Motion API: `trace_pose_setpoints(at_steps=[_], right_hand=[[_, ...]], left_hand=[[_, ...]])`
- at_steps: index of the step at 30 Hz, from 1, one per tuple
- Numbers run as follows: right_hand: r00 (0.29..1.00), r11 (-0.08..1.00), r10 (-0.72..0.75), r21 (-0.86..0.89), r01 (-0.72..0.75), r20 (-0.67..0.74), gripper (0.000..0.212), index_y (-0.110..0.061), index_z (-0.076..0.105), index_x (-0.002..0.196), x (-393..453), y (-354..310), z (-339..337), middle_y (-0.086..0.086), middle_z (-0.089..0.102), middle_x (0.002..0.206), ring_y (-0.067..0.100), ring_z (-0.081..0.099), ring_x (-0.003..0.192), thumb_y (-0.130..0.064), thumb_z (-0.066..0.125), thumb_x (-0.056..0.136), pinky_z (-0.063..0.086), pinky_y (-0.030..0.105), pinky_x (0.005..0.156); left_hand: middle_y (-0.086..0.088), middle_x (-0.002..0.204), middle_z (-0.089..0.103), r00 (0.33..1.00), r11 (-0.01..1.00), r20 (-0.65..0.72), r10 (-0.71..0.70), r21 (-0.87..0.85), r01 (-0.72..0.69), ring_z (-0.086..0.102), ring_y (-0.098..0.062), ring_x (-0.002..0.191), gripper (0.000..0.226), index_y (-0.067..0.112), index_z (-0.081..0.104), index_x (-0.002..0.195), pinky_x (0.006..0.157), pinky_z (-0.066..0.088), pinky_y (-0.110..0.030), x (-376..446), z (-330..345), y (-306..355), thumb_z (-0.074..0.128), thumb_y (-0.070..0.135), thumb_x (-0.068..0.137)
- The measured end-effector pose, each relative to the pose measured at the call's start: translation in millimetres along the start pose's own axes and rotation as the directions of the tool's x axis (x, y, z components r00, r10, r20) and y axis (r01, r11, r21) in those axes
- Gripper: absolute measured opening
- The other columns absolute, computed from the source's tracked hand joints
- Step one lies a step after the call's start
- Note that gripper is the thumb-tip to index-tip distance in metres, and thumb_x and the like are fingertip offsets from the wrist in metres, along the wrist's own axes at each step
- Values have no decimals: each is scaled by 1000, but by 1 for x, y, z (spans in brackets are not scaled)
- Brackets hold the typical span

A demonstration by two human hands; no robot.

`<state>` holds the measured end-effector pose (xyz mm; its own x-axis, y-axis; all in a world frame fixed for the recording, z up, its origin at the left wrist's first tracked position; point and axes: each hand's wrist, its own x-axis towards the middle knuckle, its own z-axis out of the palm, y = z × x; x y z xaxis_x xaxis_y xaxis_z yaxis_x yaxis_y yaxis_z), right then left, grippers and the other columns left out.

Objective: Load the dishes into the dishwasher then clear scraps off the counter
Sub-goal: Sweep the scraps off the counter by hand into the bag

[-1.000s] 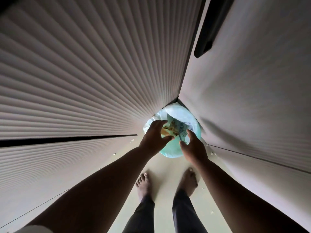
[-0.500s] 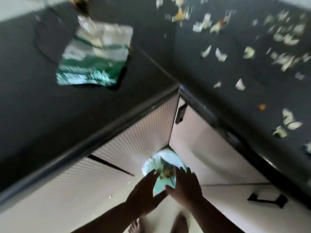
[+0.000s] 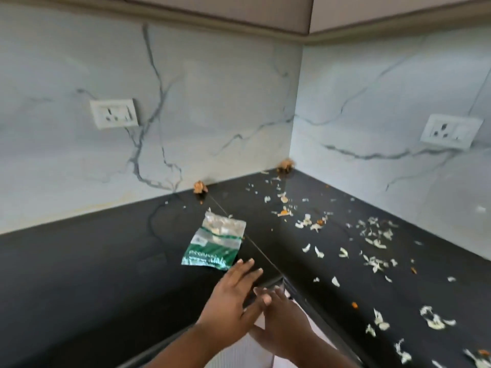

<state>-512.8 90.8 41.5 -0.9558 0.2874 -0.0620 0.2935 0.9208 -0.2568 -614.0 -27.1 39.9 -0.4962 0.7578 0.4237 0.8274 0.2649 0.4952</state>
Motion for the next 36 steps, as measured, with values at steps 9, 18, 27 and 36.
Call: trace_pose_setpoints(at_steps=[9,18,27,36], right_hand=[[986,983,-135,-138,121,-100,80,-19,17,151,37,-7,-79,1,29,155,26,13,147,-56,51,88,22,41,116],[987,971,-154,-188,146,-32,80,-19,16,150,78,-3,-78,3,29,154,27,15,146,-55,52,87,25,42,115],[995,982,-95,-164,96,13,87,-22,9,153,152,-21,-51,3,4,162,25,-3,149,-64,46,86,7,41,118],[998,988,51,-146,-46,32,78,-22,10,153,230,-36,-39,2,6,162,24,-3,149,-59,41,92,5,40,118]], left_hand=[[2,160,-15,914,843,44,-404,405,353,-17,-22,146,117,29,1,153,118,-1,-45,34,-66,-11,-3,89,52],[-3,158,-23,774,698,149,-615,558,447,-20,-28,145,122,26,-7,153,116,-4,-50,29,-74,-43,31,95,59],[-3,157,-25,845,805,298,-445,547,231,-31,-26,141,131,25,-12,152,115,-13,-52,68,-54,-108,9,100,47],[0,157,-25,805,887,492,-331,453,87,-28,-23,142,131,22,-16,151,115,-13,-54,91,-35,-175,25,100,54]])
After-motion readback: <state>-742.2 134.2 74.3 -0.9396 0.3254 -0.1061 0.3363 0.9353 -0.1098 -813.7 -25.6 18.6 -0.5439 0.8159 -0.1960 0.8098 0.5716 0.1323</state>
